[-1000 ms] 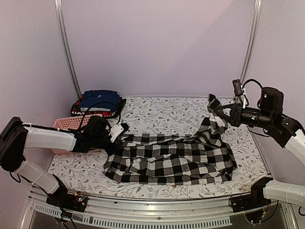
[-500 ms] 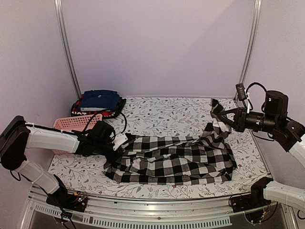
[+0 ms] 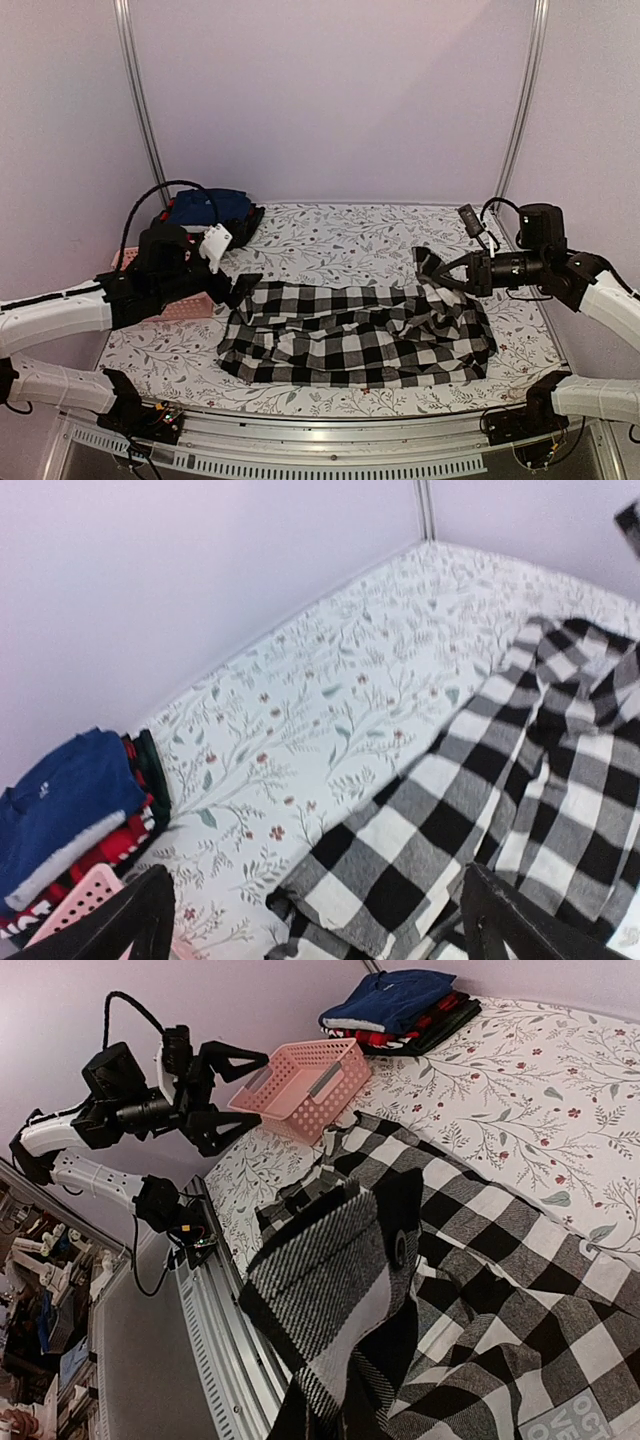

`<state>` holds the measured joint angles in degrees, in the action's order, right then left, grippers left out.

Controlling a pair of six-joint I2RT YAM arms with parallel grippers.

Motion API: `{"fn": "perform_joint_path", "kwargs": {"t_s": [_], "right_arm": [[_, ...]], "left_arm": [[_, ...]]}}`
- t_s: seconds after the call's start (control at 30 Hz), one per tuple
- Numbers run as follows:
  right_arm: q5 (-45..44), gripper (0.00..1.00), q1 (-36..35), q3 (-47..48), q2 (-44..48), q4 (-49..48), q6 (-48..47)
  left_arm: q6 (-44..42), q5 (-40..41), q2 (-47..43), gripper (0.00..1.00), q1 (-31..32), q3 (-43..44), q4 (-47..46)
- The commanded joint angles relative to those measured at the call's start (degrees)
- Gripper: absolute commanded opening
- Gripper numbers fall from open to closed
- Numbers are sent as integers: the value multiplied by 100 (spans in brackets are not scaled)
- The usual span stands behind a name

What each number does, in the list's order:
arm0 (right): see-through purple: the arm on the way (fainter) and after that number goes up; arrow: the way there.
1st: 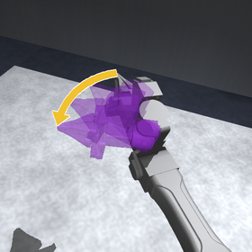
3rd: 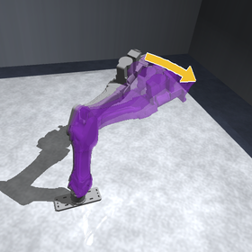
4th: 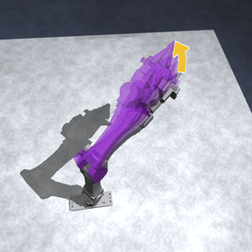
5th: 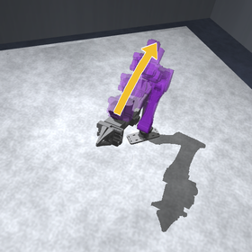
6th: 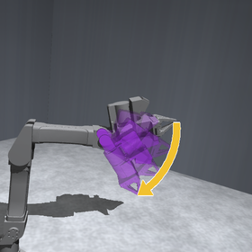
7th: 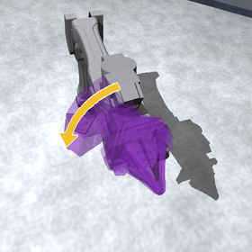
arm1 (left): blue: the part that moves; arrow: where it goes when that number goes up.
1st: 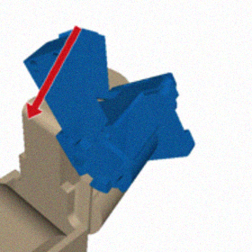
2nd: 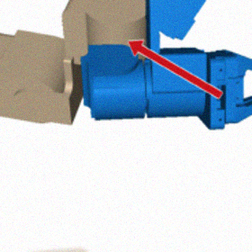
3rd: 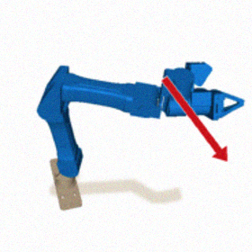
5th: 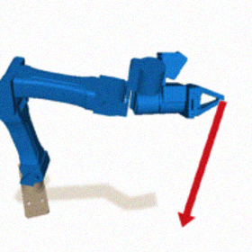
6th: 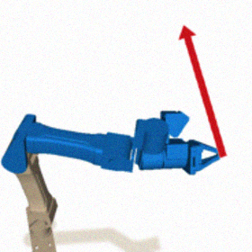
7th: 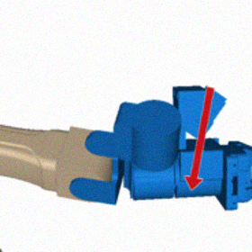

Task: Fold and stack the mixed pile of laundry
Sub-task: Adjust the rectangle-folded shirt at the center of the board.

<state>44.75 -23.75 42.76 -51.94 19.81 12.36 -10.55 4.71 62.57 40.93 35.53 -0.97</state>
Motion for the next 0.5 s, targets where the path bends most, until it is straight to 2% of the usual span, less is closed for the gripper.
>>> {"fn": "perform_joint_path", "kwargs": {"t_s": [0.0, 0.1, 0.23, 0.33, 0.47], "right_arm": [[744, 0, -214, 85, -671, -822, -117], [821, 0, -609, 372, -1311, -905, -347], [1049, 0, -1121, 763, -1979, -816, -779], [1342, 0, -1361, 906, -2271, -847, -978], [1729, 0, -1530, 1086, -2506, -577, -1277]], "left_arm": [[668, 53, -843, 100, 12, -212, -1083], [1019, -661, -840, 100, 15, 108, -925], [504, -1455, -121, 100, 434, 766, -237], [-163, -1630, 108, 100, 1125, 704, -697], [-1168, -1467, 434, 99, 1890, 597, -1337]]}}
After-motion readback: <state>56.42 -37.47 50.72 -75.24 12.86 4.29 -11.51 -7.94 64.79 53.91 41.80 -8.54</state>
